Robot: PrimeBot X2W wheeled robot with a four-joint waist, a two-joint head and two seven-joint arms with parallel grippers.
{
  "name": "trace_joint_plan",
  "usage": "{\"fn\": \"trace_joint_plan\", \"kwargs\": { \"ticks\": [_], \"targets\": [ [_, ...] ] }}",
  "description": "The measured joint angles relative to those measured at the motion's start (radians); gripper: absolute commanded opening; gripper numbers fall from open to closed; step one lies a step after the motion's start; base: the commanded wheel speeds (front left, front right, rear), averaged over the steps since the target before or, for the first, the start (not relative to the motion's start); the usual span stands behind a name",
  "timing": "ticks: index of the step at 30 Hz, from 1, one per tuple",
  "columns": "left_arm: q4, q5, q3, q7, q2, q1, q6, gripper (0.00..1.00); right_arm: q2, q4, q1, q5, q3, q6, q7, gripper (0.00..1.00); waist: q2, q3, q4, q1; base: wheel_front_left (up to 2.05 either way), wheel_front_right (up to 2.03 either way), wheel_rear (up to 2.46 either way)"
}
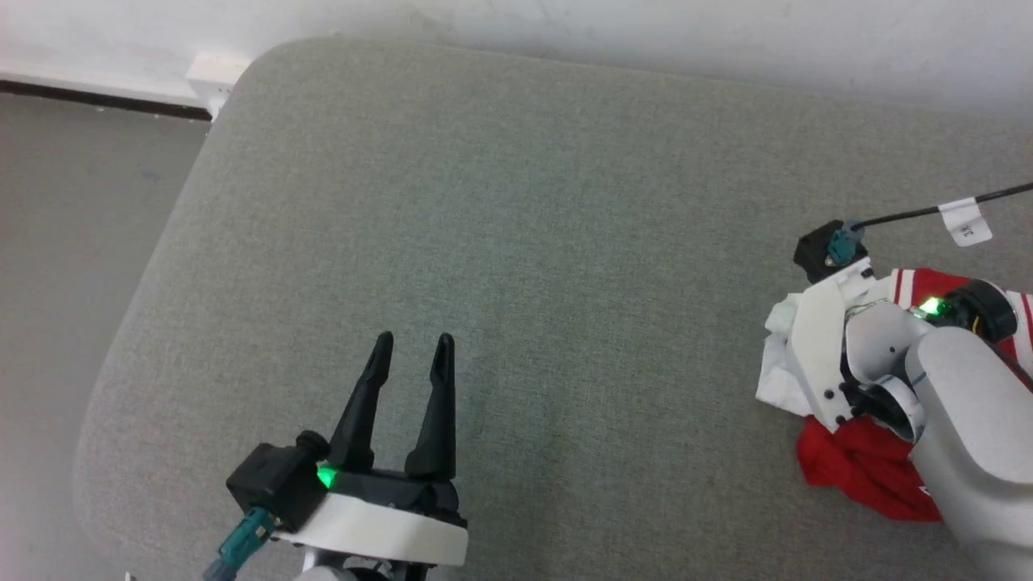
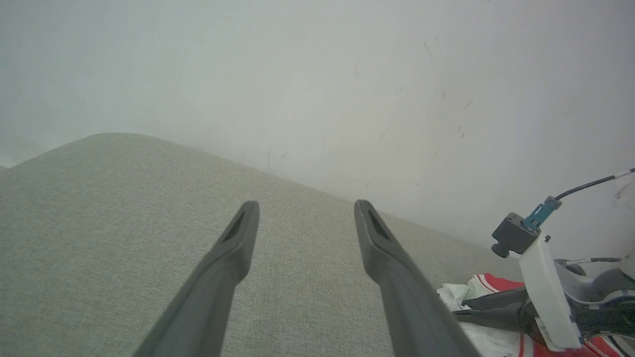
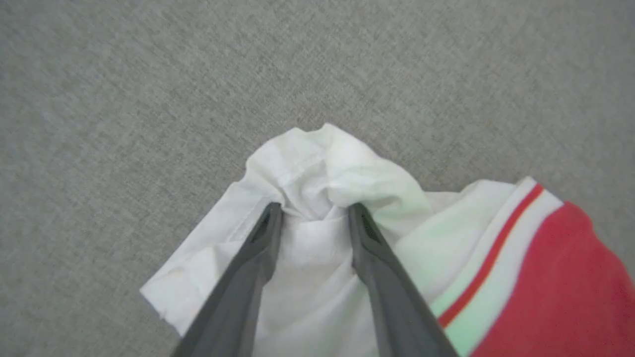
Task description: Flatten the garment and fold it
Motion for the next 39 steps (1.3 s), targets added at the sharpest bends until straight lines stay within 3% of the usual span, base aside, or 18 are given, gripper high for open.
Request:
{"fn": "trace_joint_plan", "kwargs": {
  "ticks": [7, 11, 16, 21, 28, 29, 30, 39],
  "targets": [
    [0.006, -0.003, 0.007, 0.000, 0.000, 0.000, 0.009, 1.00, -0.004, -0.013, -0.053, 0.040, 0.060, 0.000, -0.081, 0.00, 0.0000, 0.000, -0.003, 0.0002, 0.00, 0.00, 0.00],
    [0.008, -0.003, 0.004, 0.000, 0.000, 0.000, 0.012, 1.00, 0.019, -0.063, -0.160, 0.060, 0.097, 0.000, -0.133, 0.00, 0.0000, -0.020, -0.015, 0.0001, 0.00, 0.00, 0.00],
    [0.012, -0.009, -0.009, 0.000, -0.001, 0.000, 0.012, 1.00, 0.130, -0.081, -0.299, 0.085, 0.158, 0.000, -0.196, 0.00, 0.0000, -0.032, -0.011, 0.0001, 0.00, 0.00, 0.00],
    [0.019, -0.017, -0.009, 0.000, 0.000, 0.000, 0.013, 1.00, 0.270, -0.010, -0.308, 0.137, 0.258, 0.000, -0.256, 0.00, 0.0000, -0.031, 0.016, 0.0001, 0.00, 0.00, 0.00],
    [0.035, -0.032, -0.029, 0.000, 0.000, 0.000, 0.013, 1.00, 0.302, 0.186, -0.204, 0.190, 0.371, 0.000, -0.295, 0.00, 0.0000, -0.025, 0.073, 0.0000, 0.00, 0.00, 0.00],
    [0.035, -0.034, -0.029, 0.000, 0.000, 0.000, 0.013, 1.00, 0.302, 0.204, -0.198, 0.191, 0.383, 0.000, -0.305, 0.44, 0.0000, -0.024, 0.079, 0.0001, 0.00, 0.00, 0.00],
    [0.035, -0.035, -0.029, 0.000, 0.000, 0.000, 0.014, 1.00, 0.303, 0.218, -0.197, 0.191, 0.389, 0.000, -0.316, 1.00, 0.0000, -0.024, 0.084, 0.0001, 0.00, 0.00, 0.00],
    [0.049, -0.028, -0.007, 0.000, 0.000, 0.017, 0.020, 1.00, 0.307, 0.194, -0.248, 0.296, 0.421, 0.000, -0.372, 1.00, 0.0000, -0.054, 0.053, 0.0000, 0.00, 0.00, 0.00]
  ]
}}
